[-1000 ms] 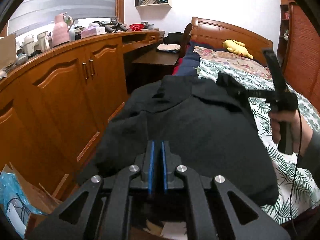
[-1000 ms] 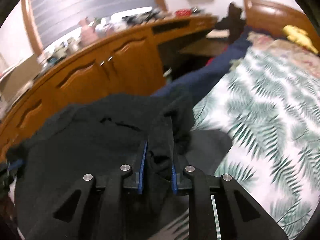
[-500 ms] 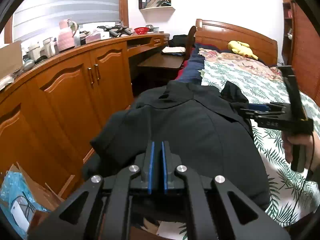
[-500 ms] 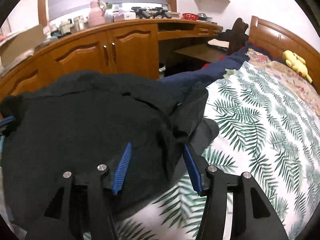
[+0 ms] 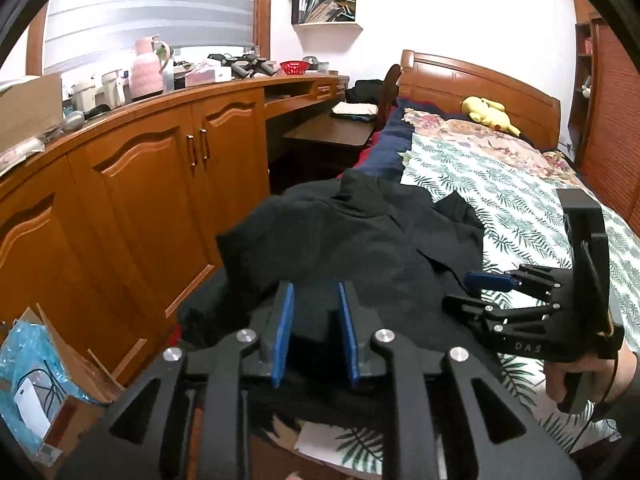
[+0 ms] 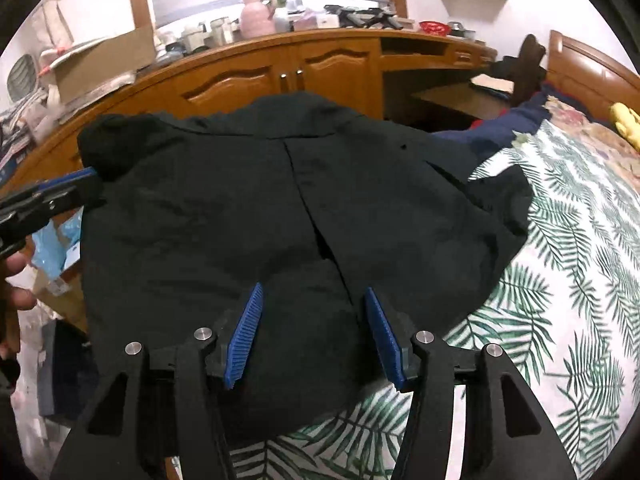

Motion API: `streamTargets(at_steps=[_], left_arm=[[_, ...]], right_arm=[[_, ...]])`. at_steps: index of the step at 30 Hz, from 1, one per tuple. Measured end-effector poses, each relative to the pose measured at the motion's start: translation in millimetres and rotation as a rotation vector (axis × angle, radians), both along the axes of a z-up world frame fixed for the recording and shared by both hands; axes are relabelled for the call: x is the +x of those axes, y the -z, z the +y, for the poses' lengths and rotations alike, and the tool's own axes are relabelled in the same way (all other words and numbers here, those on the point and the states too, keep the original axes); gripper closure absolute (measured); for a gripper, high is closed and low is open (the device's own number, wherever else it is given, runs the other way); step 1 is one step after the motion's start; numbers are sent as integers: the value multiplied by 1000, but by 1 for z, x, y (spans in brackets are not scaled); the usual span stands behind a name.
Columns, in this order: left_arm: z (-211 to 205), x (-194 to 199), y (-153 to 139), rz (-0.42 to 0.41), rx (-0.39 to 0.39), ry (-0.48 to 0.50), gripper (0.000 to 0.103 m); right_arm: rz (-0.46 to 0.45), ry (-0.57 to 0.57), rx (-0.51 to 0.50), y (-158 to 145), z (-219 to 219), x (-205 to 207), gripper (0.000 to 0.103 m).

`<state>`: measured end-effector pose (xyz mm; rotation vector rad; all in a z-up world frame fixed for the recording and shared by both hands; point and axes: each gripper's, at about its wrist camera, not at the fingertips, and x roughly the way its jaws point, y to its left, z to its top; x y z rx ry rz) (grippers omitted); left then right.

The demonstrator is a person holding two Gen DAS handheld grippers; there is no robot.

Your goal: Fold large clothes

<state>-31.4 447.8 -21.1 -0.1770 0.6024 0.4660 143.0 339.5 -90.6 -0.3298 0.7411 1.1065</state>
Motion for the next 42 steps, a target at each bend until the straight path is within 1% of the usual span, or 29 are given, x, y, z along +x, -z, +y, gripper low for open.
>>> streamTargets(at_steps=[2, 6, 8, 9, 10, 11, 13, 15, 21, 25, 29, 33, 37, 40, 42], left_arm=[[-9, -1, -4, -5, 12, 6, 81], [-36, 0, -13, -25, 16, 20, 81], [-52, 3, -17, -26, 26, 21, 81], [-61, 5, -19, -25, 32, 25, 81], [-69, 8, -20, -28, 34, 36, 81], [-77, 10, -21, -32, 34, 51, 81], [-96, 15, -24, -41, 39, 82, 81], [-115, 22, -26, -45, 51, 105, 81], [-180, 42, -29, -55, 85, 176, 81], [-223, 57, -24, -60, 53, 239, 81], [-265, 73, -17, -49, 41, 295, 81], [-309, 88, -11, -39, 14, 370, 81], [-346, 92, -9, -41, 25, 372, 80], [-369, 93, -8, -45, 21, 399, 80], [-387, 92, -9, -43, 17, 425, 80]], right_arm=[[-3, 15, -3, -8, -16, -2, 49], [-67, 35, 3, -23, -57, -11, 48], [-77, 46, 13, -30, -82, -16, 42], [-83, 58, 26, -34, -100, -19, 36], [-82, 67, 39, -36, -112, -20, 32], [-76, 76, 49, -38, -125, -21, 30], [-77, 105, 67, -44, -155, -24, 21], [-101, 144, 83, -50, -187, -26, 18], [-163, 262, 102, -63, -268, -30, 17], [-154, 332, 116, -63, -314, -31, 17], [-179, 408, 99, -57, -355, -36, 17], [-177, 480, 93, -49, -396, -38, 17], [-176, 548, 91, -46, -432, -41, 17], [-166, 598, 94, -46, -457, -45, 16], [-179, 632, 97, -49, -472, -52, 16]])
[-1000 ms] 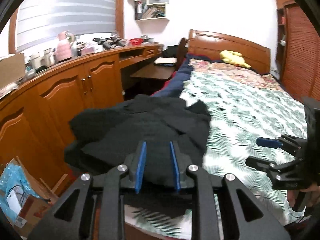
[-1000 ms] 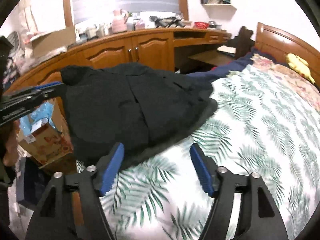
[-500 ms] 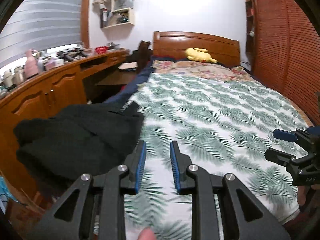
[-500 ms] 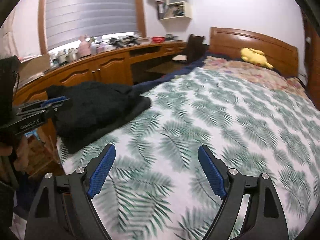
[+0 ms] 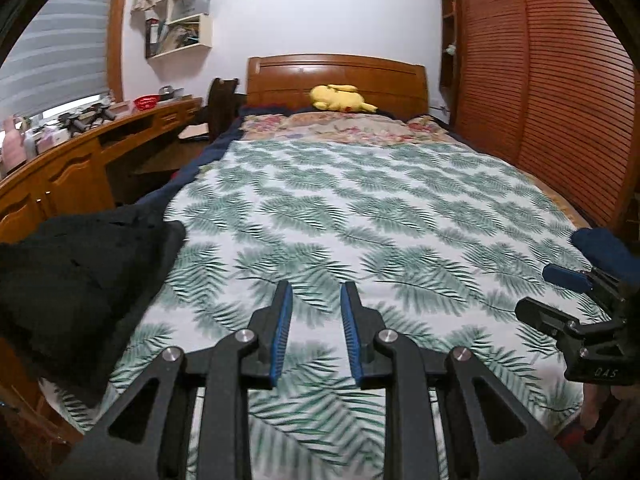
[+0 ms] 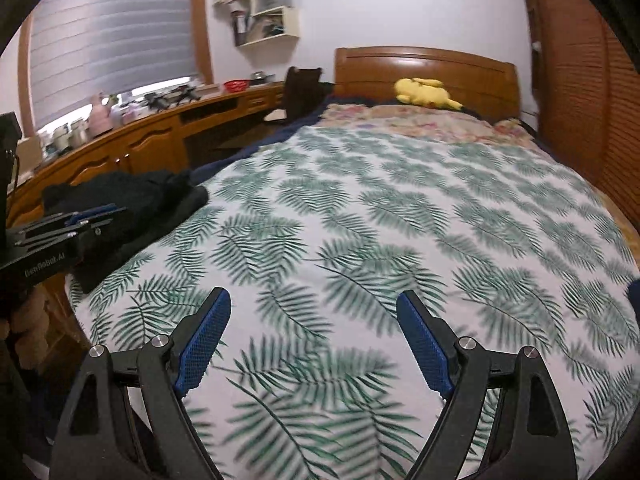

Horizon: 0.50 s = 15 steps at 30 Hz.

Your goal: Fold large clothes

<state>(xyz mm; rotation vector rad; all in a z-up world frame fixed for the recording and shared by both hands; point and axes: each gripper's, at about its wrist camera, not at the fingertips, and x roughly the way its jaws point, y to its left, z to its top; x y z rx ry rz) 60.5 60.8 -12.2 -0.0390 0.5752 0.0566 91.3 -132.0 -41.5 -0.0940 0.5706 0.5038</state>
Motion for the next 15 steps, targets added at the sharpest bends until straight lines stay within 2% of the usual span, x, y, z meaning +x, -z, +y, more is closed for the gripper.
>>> streamTargets(at_steps=[6, 15], left_arm=[[-38, -9, -14, -14, 4, 56, 80], [-82, -39, -55, -84, 13, 119, 79]], right_arm=[[-32, 84, 17, -15, -41, -23, 16], [-104, 146, 55, -56, -78, -58, 16]])
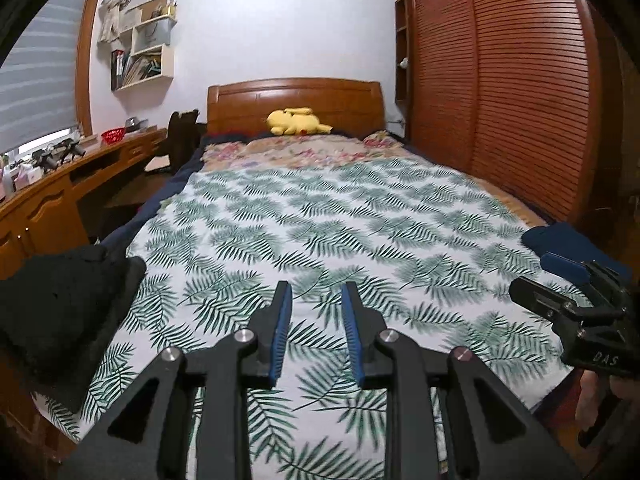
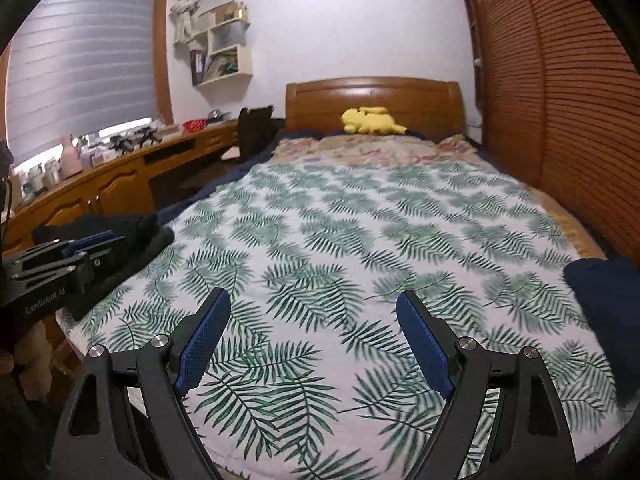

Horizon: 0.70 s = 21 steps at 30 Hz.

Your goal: Fold large clothes

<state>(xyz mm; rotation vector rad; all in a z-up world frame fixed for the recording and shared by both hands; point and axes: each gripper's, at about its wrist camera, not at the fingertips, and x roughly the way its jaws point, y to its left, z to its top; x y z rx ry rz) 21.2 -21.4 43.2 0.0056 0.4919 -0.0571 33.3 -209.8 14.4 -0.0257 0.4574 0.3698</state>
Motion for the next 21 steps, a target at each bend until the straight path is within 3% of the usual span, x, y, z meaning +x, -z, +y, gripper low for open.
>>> streamTargets(at_steps=[12, 21], left_arm=[[-12, -39, -40, -65, -14, 13, 78], [-2, -53, -47, -83, -19, -6, 77]], right_arm=[[-104, 46, 38, -44, -19, -37, 16], [-130, 49, 36, -49, -16, -46, 15]])
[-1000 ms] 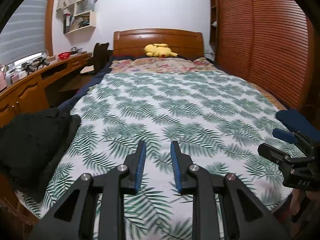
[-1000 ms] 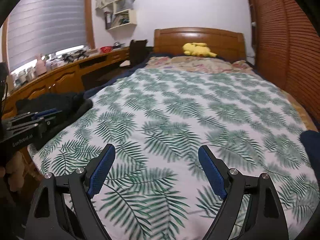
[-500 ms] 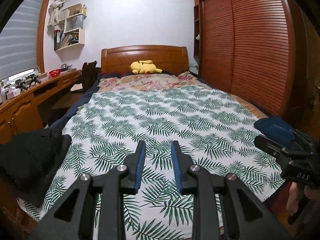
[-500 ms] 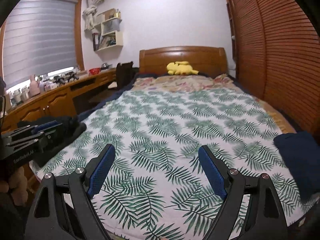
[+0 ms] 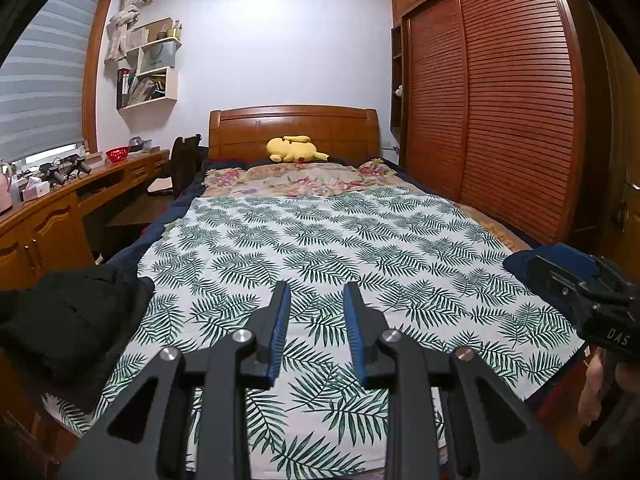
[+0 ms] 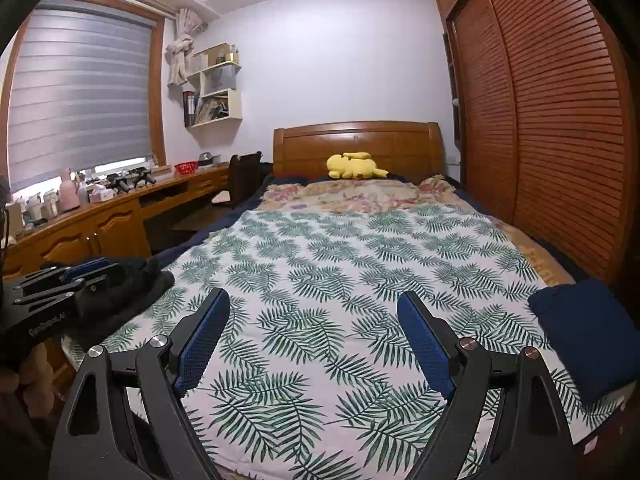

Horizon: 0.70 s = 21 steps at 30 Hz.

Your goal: Fold large clothes

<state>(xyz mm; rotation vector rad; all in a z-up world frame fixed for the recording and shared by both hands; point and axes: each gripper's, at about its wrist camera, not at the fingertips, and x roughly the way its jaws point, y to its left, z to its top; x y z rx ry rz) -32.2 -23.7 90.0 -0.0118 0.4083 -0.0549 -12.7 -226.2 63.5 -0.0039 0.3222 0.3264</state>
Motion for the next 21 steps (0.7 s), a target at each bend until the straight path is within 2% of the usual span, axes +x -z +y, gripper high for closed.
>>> streamTargets(at_steps=[21], left_arm=[[5, 2, 3, 3, -14, -7, 77]], right_arm=[[-4, -4, -10, 3, 3, 0, 15]])
